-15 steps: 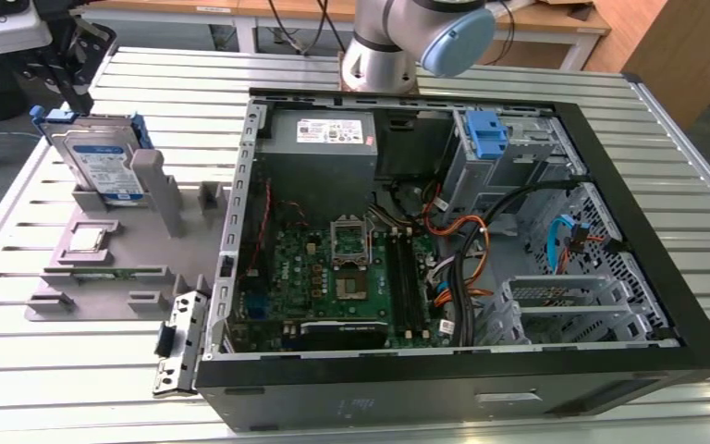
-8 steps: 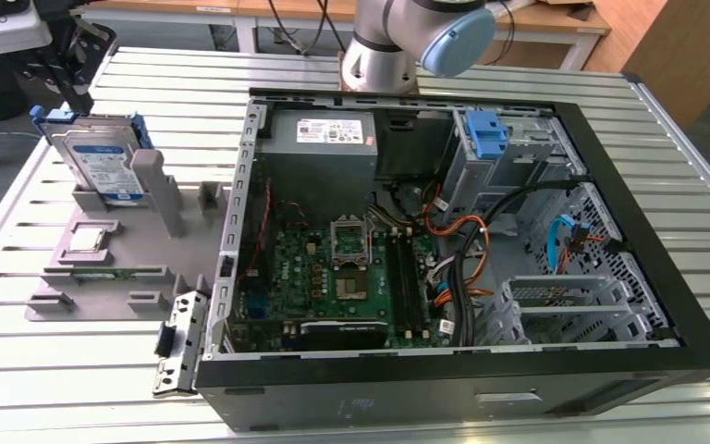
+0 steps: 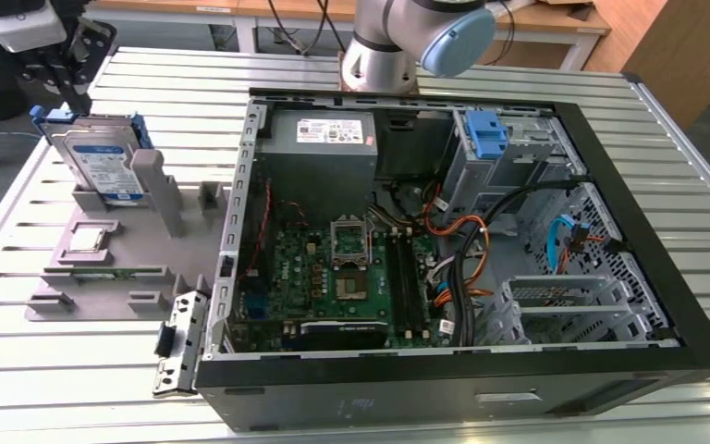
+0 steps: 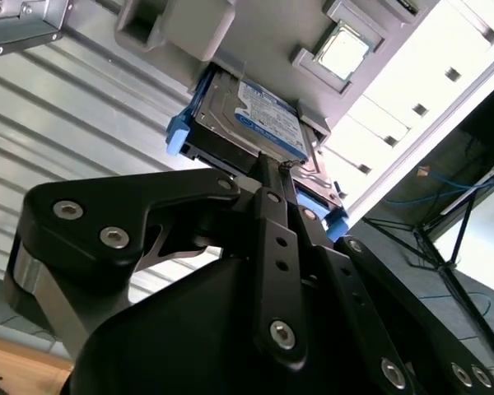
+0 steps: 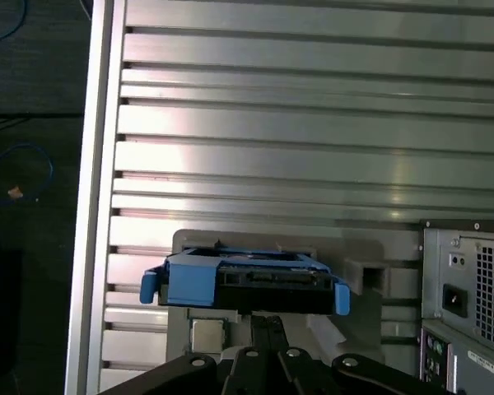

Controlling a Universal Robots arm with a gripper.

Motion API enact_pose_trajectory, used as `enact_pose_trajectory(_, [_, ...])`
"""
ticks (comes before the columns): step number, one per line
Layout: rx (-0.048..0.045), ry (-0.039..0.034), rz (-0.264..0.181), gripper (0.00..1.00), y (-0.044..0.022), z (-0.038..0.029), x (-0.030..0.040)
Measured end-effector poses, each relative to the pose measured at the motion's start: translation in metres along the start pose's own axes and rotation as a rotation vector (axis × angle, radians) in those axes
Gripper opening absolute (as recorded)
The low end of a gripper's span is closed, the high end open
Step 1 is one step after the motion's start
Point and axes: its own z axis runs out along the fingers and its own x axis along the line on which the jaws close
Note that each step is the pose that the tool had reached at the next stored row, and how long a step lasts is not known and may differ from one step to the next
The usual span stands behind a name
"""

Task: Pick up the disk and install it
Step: 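Pick up the disk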

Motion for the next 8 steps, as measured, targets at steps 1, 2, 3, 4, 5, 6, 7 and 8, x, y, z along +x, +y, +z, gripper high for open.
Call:
enact_pose_trajectory(1, [0.0,0.001,-0.018,0.1,0.0,0.0001,0.0])
enact_pose_trajectory(2, [0.0,0.002,-0.036,0.1,0.0,0.0001,0.0])
enact_pose_trajectory(3, [0.0,0.0032,-0.055,0.1,0.0,0.0001,0.0])
enact_pose_trajectory(4, [0.0,0.0042,-0.073,0.1,0.0,0.0002,0.0])
enact_pose_trajectory(5, [0.0,0.0052,-0.091,0.1,0.0,0.0003,0.0])
enact_pose_trajectory(6, [0.0,0.0062,-0.109,0.1,0.0,0.0003,0.0])
enact_pose_trajectory(7, [0.0,0.0073,-0.127,0.1,0.0,0.0004,0.0])
enact_pose_trajectory(8, [0.0,0.0083,-0.145,0.1,0.0,0.0004,0.0])
